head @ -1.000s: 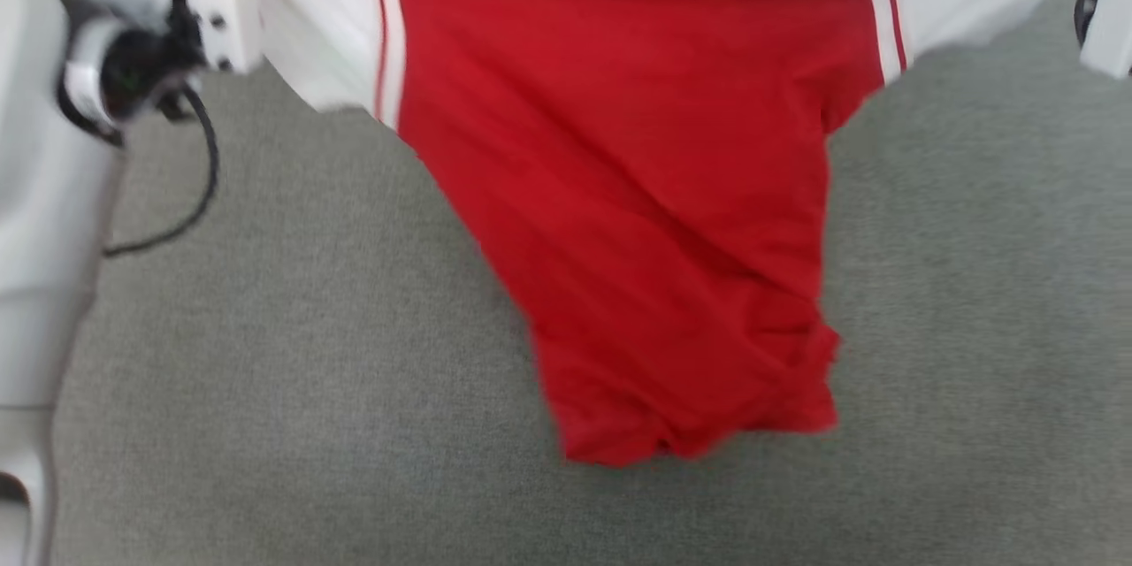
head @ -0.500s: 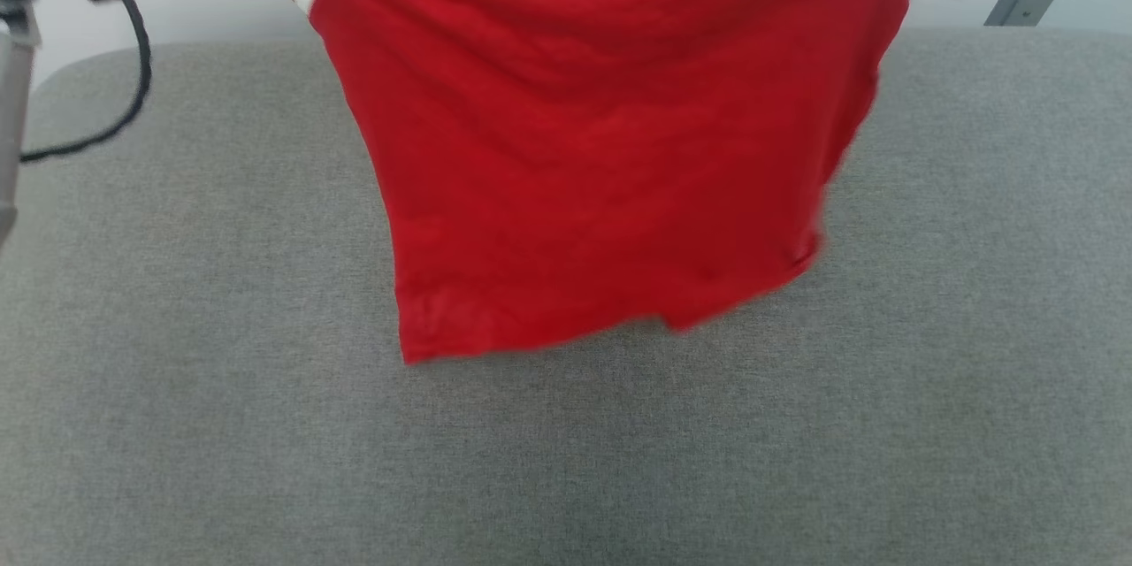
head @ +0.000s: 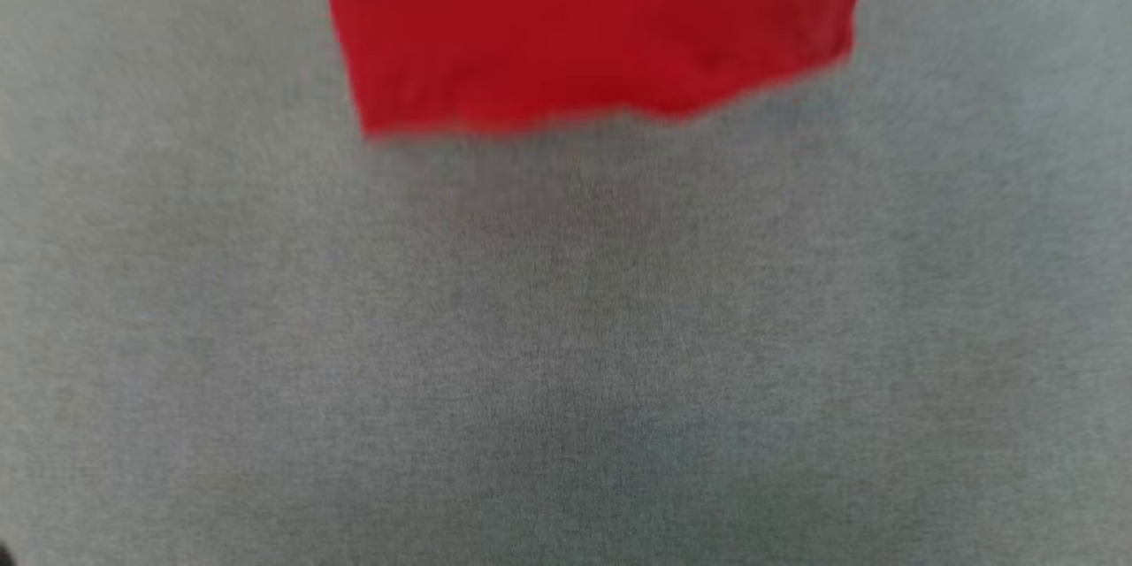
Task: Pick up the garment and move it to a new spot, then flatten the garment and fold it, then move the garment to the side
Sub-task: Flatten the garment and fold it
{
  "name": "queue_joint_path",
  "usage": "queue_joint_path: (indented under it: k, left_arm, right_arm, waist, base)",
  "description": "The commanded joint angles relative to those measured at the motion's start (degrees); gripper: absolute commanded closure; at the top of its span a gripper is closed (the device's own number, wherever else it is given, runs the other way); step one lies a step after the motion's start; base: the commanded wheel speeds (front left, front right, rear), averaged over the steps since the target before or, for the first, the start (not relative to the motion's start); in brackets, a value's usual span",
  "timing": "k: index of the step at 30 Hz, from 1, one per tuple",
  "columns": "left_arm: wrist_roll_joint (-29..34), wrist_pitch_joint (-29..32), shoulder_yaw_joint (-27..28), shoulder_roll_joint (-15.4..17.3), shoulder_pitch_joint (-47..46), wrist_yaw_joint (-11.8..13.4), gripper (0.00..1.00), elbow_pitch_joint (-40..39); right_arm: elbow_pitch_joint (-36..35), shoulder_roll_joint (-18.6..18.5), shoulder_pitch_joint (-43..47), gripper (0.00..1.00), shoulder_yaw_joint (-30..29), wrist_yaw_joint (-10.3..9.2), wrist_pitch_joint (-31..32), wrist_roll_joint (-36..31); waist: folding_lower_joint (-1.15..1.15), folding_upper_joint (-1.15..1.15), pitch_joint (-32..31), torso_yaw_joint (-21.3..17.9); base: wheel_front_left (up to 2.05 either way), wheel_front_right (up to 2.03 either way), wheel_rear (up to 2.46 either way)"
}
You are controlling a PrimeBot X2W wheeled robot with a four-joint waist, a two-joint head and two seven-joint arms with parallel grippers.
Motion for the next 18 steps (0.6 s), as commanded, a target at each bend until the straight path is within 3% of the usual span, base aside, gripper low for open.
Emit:
queue_joint_path:
  k: [1,7,8,11,18]
  left_arm:
    - [0.67,-3.00,0.21,-0.88,-2.15,0.41,1.00,1.45]
    - [6.53,-23.97,-0.70,-2.95,-9.29,0.15,1.00,6.54]
    - [6.53,-23.97,-0.70,-2.95,-9.29,0.15,1.00,6.54]
    - [7.37,-32.54,-1.07,-4.05,-9.37,-1.10,1.00,9.49]
    - [5.95,-33.28,-3.80,-4.82,-0.50,-4.45,1.00,20.63]
  right_arm:
    - [1.78,0.59,-2.25,1.00,-0.39,-0.02,-4.82,-2.54]
    - [10.55,2.52,-9.39,1.00,-2.97,-0.02,-23.13,-13.59]
    - [10.55,2.52,-9.39,1.00,-2.97,-0.02,-23.13,-13.59]
    - [14.16,3.63,-10.26,1.00,-2.79,-0.02,-27.75,-17.14]
    - [21.73,5.83,-4.51,1.00,1.82,-0.03,-27.22,-14.55]
  waist:
    - [0.00,0.00,3.80,0.30]
    - [0.00,0.00,7.35,1.36]
    - [0.00,0.00,7.35,1.36]
    - [0.00,0.00,7.79,2.15]
    - [0.00,0.00,6.62,3.17]
  base:
    - [0.00,0.00,0.00]
    - [0.00,0.00,0.00]
    - [0.00,0.00,0.00]
    - [0.00,0.00,0.00]
    - [0.00,0.00,0.00]
